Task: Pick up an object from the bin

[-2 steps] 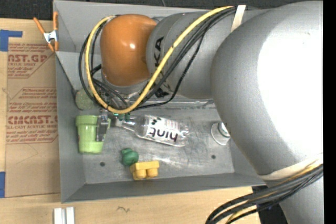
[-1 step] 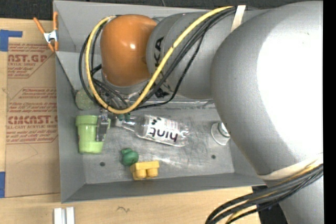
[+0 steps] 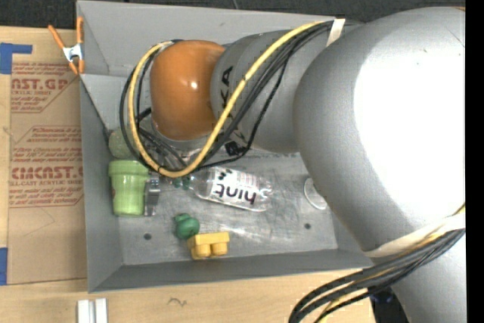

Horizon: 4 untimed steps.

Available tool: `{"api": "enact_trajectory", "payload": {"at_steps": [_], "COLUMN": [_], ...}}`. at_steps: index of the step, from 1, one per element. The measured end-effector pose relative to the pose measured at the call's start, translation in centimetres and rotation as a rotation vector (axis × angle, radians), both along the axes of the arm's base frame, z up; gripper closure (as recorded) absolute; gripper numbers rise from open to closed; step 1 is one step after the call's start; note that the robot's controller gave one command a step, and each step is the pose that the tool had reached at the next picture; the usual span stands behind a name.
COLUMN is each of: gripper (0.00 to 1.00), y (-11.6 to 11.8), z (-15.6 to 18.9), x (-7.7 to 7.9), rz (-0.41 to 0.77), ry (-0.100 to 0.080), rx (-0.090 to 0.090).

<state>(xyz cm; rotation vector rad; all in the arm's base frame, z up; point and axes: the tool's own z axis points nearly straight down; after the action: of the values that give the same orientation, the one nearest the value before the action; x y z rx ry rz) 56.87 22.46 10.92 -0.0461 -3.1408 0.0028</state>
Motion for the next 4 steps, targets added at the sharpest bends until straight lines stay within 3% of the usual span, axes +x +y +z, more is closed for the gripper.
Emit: {"api": "enact_trajectory", "payload": {"at_steps": [1,2,3,4], "gripper": [1.0,1.0,1.0,1.0], "y": [0.7,0.7,1.3,1.3], "z": [-3.1,-3.1,0.9,3.2], "x": [2.9,2.9,1.6,2.1], "rz": [0.22,0.219,0.223,0.229], "ry": [0.012,0.012,0.008,-0.014], "rx": [-0.025,-0.025,-0.009,0.006]}}
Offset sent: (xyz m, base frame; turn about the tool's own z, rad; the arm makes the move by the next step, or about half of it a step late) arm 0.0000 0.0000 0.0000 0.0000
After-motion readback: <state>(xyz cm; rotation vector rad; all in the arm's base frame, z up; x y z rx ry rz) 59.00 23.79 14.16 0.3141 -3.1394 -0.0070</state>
